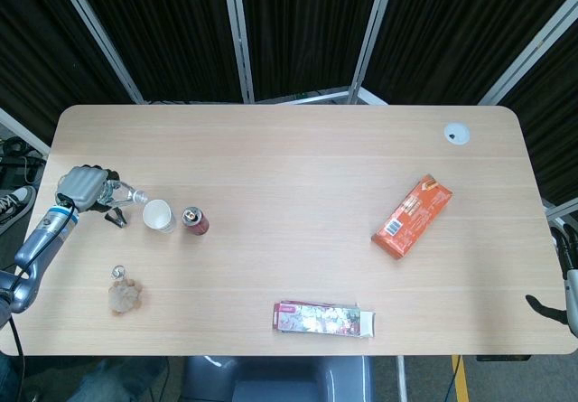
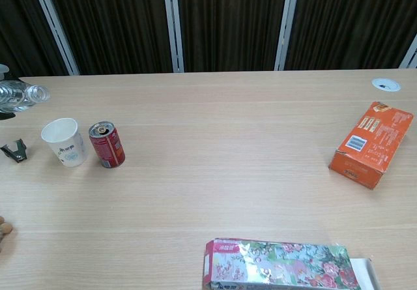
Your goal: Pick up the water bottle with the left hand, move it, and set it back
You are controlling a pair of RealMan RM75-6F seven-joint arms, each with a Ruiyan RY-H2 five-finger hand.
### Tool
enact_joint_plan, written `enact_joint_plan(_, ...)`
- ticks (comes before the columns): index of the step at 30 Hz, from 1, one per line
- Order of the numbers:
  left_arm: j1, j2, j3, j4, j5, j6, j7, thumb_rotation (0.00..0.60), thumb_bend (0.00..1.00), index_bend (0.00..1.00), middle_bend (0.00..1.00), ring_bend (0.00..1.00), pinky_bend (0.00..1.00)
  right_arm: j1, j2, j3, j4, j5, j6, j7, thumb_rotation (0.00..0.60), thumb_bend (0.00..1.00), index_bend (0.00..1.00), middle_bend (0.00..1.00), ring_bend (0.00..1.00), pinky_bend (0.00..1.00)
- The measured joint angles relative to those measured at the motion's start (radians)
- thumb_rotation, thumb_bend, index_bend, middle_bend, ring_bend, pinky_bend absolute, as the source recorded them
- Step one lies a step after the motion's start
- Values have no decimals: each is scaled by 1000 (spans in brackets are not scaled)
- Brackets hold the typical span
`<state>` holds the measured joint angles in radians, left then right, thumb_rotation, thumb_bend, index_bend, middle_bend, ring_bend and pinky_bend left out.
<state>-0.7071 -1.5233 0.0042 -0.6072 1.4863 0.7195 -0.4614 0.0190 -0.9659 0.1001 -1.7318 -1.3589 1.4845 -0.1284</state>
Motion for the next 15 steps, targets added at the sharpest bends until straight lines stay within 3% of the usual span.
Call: enact_joint_plan(15, 2, 2, -6, 3, -6, 36, 138, 600, 413, 534, 432, 326, 381, -1, 1, -1, -2, 0, 3, 1, 600, 0, 0, 0, 0, 0)
